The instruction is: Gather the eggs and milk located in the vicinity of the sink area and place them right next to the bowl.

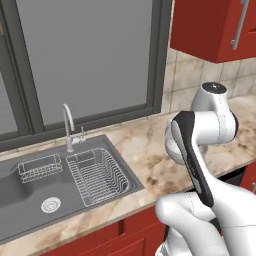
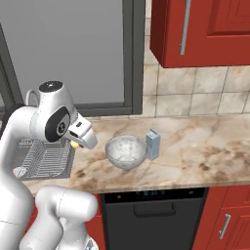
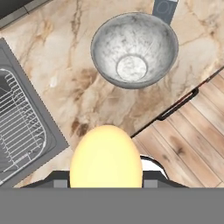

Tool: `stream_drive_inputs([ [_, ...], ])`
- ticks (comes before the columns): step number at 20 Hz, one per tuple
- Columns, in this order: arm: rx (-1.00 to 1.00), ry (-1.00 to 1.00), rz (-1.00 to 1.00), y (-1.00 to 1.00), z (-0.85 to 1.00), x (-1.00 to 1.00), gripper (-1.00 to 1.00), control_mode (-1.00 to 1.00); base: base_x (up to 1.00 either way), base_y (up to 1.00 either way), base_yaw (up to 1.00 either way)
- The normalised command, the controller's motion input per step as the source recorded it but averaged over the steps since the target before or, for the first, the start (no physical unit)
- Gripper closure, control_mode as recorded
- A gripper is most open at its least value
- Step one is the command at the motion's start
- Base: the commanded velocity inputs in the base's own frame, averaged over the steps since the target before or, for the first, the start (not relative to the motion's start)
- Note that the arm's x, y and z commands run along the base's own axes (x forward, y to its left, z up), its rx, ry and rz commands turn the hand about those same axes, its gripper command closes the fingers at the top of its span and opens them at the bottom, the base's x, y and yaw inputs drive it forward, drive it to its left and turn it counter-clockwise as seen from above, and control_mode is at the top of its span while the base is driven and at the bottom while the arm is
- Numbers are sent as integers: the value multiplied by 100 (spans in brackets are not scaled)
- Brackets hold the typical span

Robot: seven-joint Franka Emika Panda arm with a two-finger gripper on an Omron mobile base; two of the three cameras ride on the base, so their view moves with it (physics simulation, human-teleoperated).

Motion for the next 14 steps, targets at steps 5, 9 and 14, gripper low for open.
stream_drive_inputs([
  [5,0,0,0,0,0,0,100,100,0,0,0],
  [9,0,8,-7,3,0,22,100,-100,1,0,0],
  [14,0,27,-32,23,0,84,100,-100,0,0,0],
])
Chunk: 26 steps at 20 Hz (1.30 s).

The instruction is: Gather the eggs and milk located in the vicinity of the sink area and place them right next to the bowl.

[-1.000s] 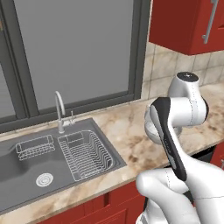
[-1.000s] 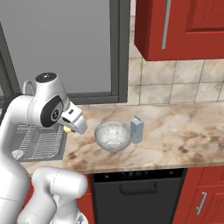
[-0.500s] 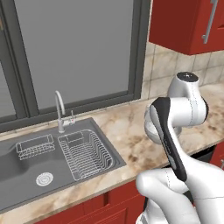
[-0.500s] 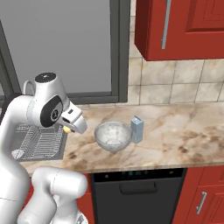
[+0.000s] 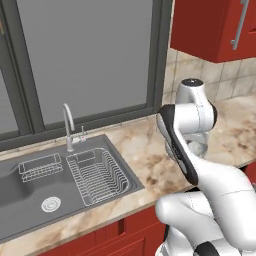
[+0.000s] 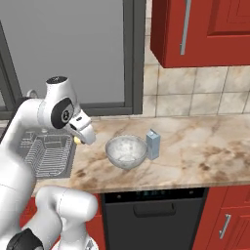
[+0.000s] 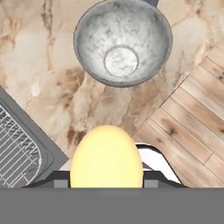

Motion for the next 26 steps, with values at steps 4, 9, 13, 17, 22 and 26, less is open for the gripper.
stream_drive_inputs([
  [4,0,29,-36,23,0,63,100,-100,0,0,0],
  [9,-1,19,-17,-4,-50,36,100,-100,0,0,0],
  [13,0,9,-1,0,-88,5,100,-100,0,0,0],
  [17,-1,-1,0,5,-54,1,100,-100,0,0,0],
  [22,-6,-18,7,21,-19,0,100,-100,0,0,0],
  [26,-5,-30,12,1,-46,0,100,-100,0,0,0],
])
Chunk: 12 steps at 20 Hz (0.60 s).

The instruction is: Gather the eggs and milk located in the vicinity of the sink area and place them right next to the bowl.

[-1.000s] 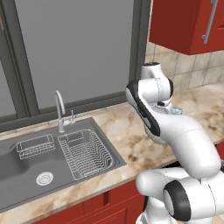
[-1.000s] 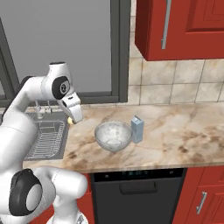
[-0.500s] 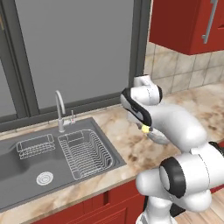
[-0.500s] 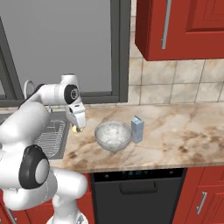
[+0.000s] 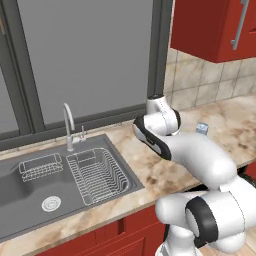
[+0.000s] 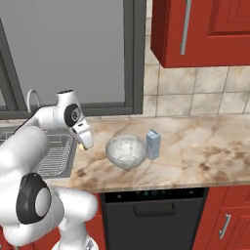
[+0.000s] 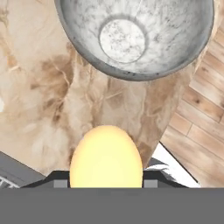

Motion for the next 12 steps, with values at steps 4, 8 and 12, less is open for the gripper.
stream_drive_inputs([
  [4,-1,-21,7,-5,-56,20,100,-100,0,0,0],
  [8,0,-3,1,-24,-12,40,100,-100,0,0,0],
  [12,0,13,-7,-36,3,34,100,-100,0,0,0],
])
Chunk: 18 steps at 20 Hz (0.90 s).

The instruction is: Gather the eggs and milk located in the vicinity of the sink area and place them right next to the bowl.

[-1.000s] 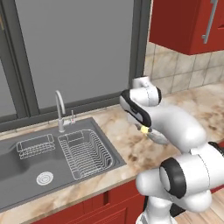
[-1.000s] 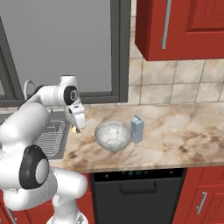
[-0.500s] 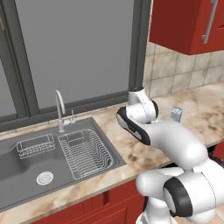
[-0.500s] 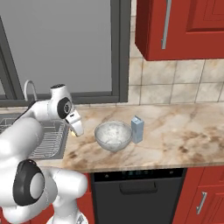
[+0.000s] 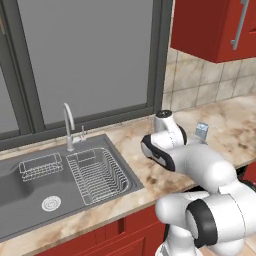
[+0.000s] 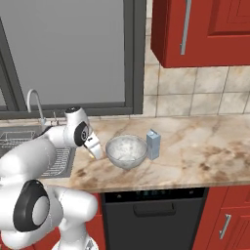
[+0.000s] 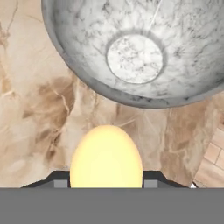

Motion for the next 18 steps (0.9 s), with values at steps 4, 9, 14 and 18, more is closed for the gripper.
stream_drive_inputs([
  [4,0,10,-24,-6,0,9,100,-100,0,0,0],
  [9,0,2,-22,0,-10,3,100,-100,0,0,0],
  [14,-8,-6,-22,16,-44,2,100,-100,0,0,0],
  [18,-9,-12,-4,24,-38,0,100,-100,0,0,0],
])
